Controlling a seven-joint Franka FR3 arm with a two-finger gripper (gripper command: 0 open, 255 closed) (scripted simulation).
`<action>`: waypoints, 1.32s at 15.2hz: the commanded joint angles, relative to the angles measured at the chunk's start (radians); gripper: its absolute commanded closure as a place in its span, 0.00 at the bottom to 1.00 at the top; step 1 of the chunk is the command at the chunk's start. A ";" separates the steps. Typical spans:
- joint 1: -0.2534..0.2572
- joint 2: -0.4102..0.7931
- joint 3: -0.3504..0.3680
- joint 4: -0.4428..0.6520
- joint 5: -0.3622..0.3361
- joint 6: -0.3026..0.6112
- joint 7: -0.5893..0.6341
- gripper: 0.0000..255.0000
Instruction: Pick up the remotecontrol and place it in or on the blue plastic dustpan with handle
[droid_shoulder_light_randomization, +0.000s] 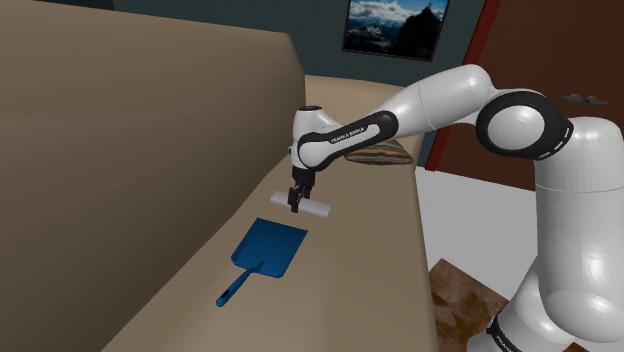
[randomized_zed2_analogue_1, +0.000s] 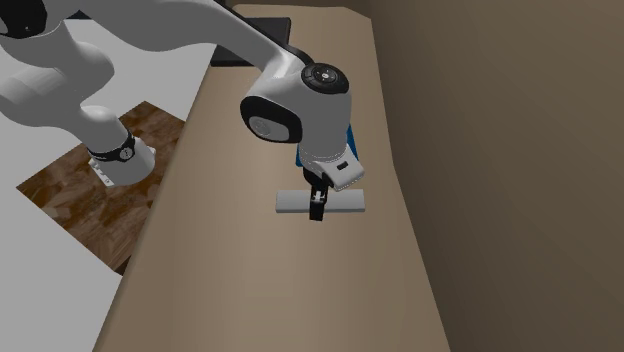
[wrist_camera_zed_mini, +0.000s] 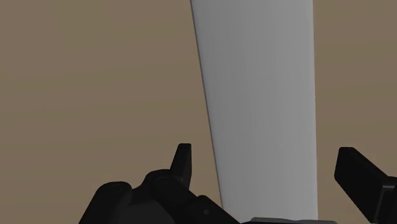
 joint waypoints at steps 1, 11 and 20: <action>0.000 0.000 0.000 0.000 0.000 0.000 0.000 0.00; 0.000 0.000 0.000 0.000 0.000 0.000 0.000 1.00; -0.002 -0.053 0.004 0.047 0.009 -0.099 -0.007 1.00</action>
